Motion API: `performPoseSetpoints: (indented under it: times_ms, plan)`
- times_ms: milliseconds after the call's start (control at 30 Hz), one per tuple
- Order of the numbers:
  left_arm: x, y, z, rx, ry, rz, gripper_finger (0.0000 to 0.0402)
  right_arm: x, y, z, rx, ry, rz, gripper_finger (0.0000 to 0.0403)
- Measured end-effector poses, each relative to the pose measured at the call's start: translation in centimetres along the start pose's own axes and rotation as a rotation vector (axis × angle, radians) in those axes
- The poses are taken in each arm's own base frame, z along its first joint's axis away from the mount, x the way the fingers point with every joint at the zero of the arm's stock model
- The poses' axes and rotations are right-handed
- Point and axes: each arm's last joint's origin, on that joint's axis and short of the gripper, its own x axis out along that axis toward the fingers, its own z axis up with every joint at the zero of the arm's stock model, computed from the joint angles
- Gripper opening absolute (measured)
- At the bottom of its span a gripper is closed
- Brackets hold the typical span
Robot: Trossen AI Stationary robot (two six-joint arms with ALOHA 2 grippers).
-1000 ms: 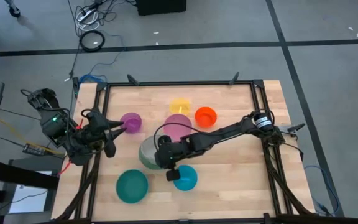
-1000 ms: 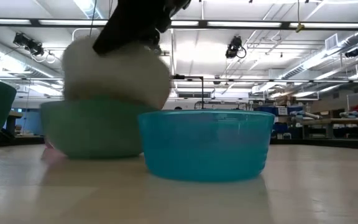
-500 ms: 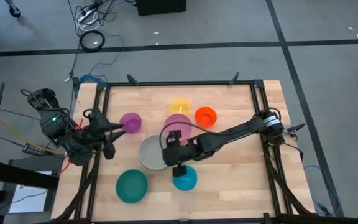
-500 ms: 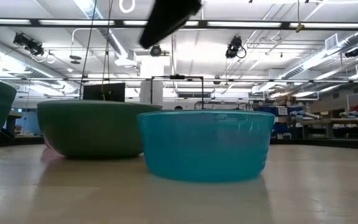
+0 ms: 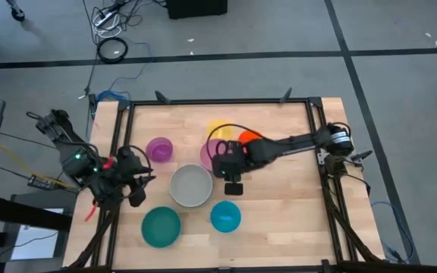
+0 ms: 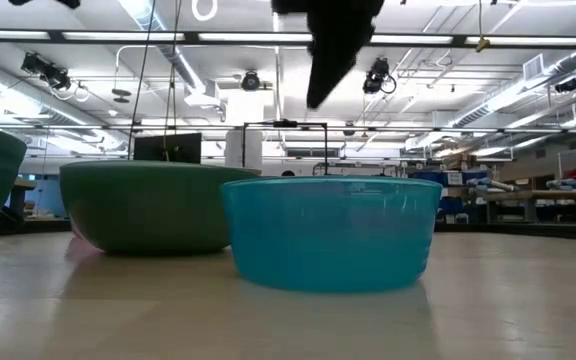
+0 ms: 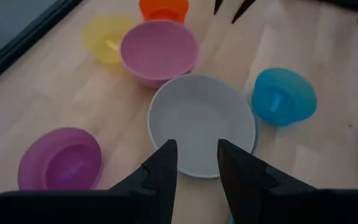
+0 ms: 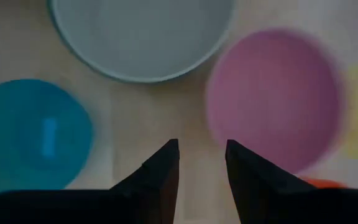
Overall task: Nest bowls inside each other
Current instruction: Stack the pink bowl on top of the gray bowl
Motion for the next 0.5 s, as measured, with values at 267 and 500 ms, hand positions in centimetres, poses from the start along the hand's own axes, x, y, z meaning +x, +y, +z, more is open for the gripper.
performPoseSetpoints:
  times_ms: [267, 500]
  plan:
    - [1.2, 0.0, -1.3, -0.009, 0.029, 0.02, 0.0124, 4.1, -2.7, 0.0, -0.009, 0.042, 0.057, 0.0124]
    - [1.3, 0.0, -1.4, -0.008, 0.03, 0.026, 0.0124, 4.7, -3.2, 0.1, -0.019, 0.013, 0.099, 0.0128]
